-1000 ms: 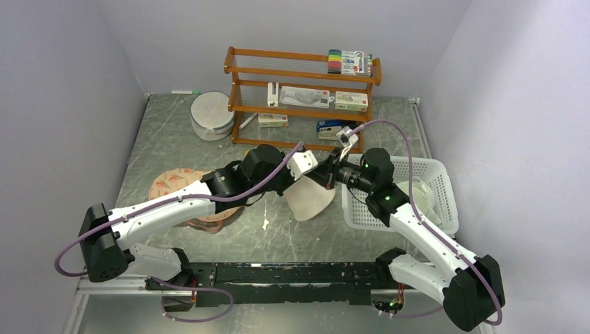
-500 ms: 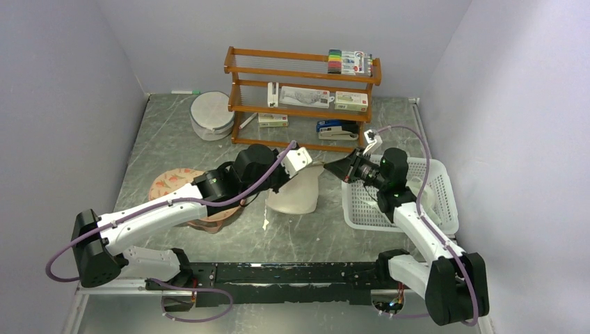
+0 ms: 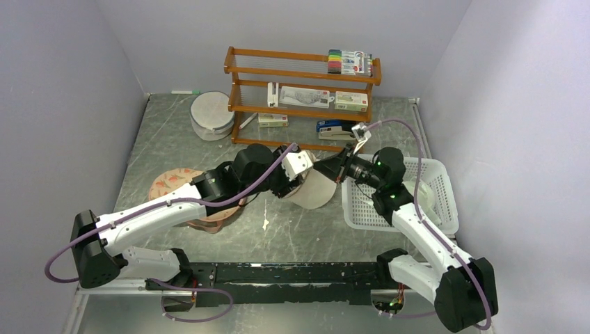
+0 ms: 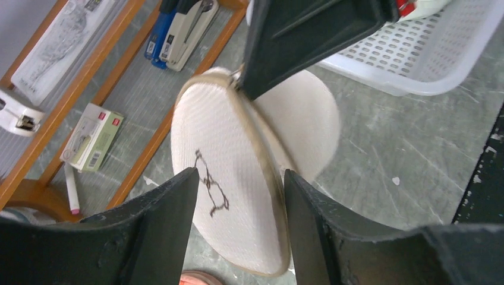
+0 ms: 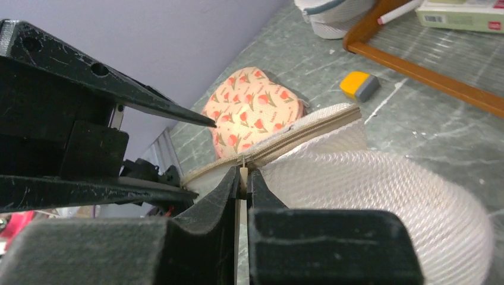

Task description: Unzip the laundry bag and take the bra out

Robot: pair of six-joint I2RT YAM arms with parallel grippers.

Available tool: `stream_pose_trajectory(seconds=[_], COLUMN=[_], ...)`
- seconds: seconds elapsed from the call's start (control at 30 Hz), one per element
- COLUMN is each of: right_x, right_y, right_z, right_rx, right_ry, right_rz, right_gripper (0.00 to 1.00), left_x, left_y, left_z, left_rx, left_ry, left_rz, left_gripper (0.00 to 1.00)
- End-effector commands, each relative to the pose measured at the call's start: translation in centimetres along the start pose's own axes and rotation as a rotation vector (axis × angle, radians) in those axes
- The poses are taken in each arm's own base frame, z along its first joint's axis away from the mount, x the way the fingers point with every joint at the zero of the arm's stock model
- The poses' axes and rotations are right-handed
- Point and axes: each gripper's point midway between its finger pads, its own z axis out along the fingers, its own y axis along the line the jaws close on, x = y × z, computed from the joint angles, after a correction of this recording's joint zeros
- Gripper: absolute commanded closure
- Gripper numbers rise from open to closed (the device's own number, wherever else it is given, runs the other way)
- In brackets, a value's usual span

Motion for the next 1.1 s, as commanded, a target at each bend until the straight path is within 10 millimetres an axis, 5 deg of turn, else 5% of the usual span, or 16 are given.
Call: stream_pose_trajectory(seconds=[0.0, 0.23, 0.43, 0.67, 0.9, 1.07], right_x=[-1.0, 0.0, 0.1, 0.7, 0.7, 0.7], right_y=[2.7, 4.1, 2.9, -0.4, -5.2, -3.7], right_z=[1.4, 2.7, 2.8, 2.1, -0.8, -0.2], right_rx=[-0.039, -0.079, -0.015, 0.129, 0.156, 0.058], right_ry=[-0.012, 0.023, 0.033, 0.011, -0.028, 0.010], right_rz=[-0.122, -0.151, -0.149, -0.086, 0.120, 0.090], right_gripper=[1.00, 1.00, 1.00, 1.00, 1.00, 1.00], left_x=[-2.4, -1.2, -1.3, -1.9, -1.9, -1.6], left_y=[-0.3, 0.8, 1.0, 2.4, 3.3, 3.0], left_z=[-1.1, -0.3, -0.4, -1.6, -2.3, -1.8], left_rx=[0.048, -0.024, -0.031, -0.105, -0.156, -0.140], left_ry=[-0.081, -0.014, -0.015, -0.059, -0.070, -0.047], left_rz=[-0.009, -0.010, -0.002, -0.003, 0.001, 0.005], left_gripper=[0.35, 0.62, 0.92, 0.93, 0.93, 0.93])
